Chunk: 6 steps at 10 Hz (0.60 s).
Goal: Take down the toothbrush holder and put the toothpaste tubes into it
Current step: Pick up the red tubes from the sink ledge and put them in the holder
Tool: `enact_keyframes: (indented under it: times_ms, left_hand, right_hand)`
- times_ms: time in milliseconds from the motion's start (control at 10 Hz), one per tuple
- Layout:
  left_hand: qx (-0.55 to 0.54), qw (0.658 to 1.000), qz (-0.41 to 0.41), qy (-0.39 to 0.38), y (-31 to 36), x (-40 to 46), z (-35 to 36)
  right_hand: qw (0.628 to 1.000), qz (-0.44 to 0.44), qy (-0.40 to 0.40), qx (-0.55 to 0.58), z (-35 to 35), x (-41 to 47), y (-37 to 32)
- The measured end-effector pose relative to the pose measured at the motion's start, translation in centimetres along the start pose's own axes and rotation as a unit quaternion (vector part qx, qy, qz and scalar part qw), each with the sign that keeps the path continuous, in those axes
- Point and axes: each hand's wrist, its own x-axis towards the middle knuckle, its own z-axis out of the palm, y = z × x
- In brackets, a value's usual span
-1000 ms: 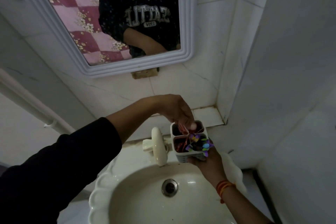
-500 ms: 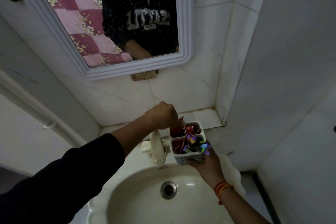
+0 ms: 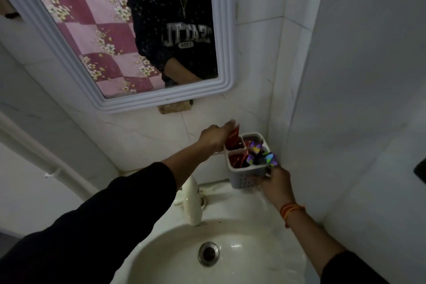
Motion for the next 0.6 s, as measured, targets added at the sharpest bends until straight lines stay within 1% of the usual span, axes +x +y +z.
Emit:
enact_keyframes:
  times_ms: [100,200,300,400,500,600]
  left_hand:
    - [-0.108,0.993,-0.029,0.021,0.7,1.8,1.4]
    - [-0.150,0.987,-0.040,0.032,0.2,3.4,2.9]
    - [-0.194,0.979,-0.046,0.036,-0.9,5.8,4.1]
    - [-0.208,0.976,-0.051,0.036,-0.3,5.4,4.0]
    - [-0.188,0.981,-0.039,0.037,-0.4,4.2,4.0]
    - [-0.132,0.989,-0.043,0.051,-0.6,2.1,3.4]
  right_hand:
    - [1.000,0.014,0.013,-0.016,-1.0,2.9,-0.2]
    - [0.999,0.034,0.008,-0.029,-0.9,4.4,0.4]
    - [0.998,0.056,0.010,-0.019,-0.6,5.2,1.2]
    - [0.997,0.070,0.016,-0.006,-0.2,5.5,1.3]
    - [0.997,0.071,0.017,-0.004,-0.1,5.3,1.4]
    - [0.997,0.068,0.043,-0.001,0.0,3.6,1.4]
